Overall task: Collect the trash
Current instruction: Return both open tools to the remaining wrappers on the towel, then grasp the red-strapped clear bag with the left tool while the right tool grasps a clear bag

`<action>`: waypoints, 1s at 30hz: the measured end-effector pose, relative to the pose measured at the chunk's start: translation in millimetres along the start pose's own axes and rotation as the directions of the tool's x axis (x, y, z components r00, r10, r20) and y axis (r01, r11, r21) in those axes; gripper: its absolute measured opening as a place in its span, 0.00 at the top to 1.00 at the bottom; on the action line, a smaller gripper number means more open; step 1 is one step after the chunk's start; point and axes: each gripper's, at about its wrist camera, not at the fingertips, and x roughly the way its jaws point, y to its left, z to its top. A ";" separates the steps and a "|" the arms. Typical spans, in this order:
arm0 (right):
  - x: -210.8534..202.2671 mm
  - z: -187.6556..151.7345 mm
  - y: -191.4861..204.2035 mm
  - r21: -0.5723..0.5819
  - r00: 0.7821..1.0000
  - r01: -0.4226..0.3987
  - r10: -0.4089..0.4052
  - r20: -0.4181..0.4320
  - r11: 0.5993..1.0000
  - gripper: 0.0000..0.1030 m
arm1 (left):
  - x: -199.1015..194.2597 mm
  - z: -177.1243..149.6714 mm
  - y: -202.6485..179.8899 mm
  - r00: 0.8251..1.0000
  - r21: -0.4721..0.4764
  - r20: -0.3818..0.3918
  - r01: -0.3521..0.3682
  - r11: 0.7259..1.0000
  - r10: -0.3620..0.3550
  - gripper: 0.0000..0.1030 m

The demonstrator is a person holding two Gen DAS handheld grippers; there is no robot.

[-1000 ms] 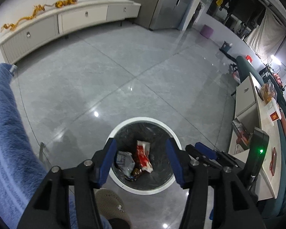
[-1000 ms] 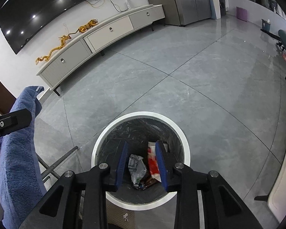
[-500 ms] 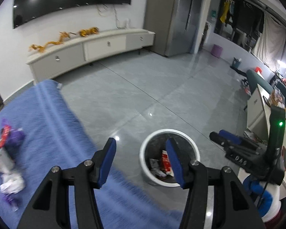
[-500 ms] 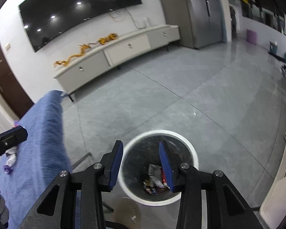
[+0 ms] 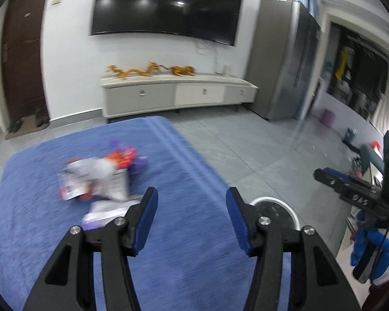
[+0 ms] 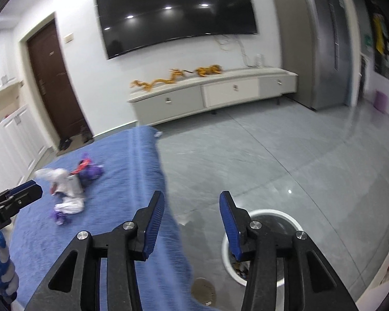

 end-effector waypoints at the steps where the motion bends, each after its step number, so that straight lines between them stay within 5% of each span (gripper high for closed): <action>1: 0.9 0.5 9.1 -0.013 1.000 -0.011 0.011 -0.003 1.000 0.58 | -5.1 -4.6 17.5 1.000 -0.022 0.003 -0.015 1.000 0.015 0.49; 10: 43.1 13.0 100.7 -0.119 0.983 -0.174 0.166 -0.073 0.978 0.56 | -9.2 -27.4 123.0 0.998 -0.129 -0.017 -0.067 0.989 0.066 0.49; 30: 134.2 22.4 184.6 -0.191 0.896 -0.424 0.380 -0.229 0.886 0.55 | 90.6 -1.6 158.2 0.994 -0.124 -0.110 -0.004 0.992 -0.010 0.51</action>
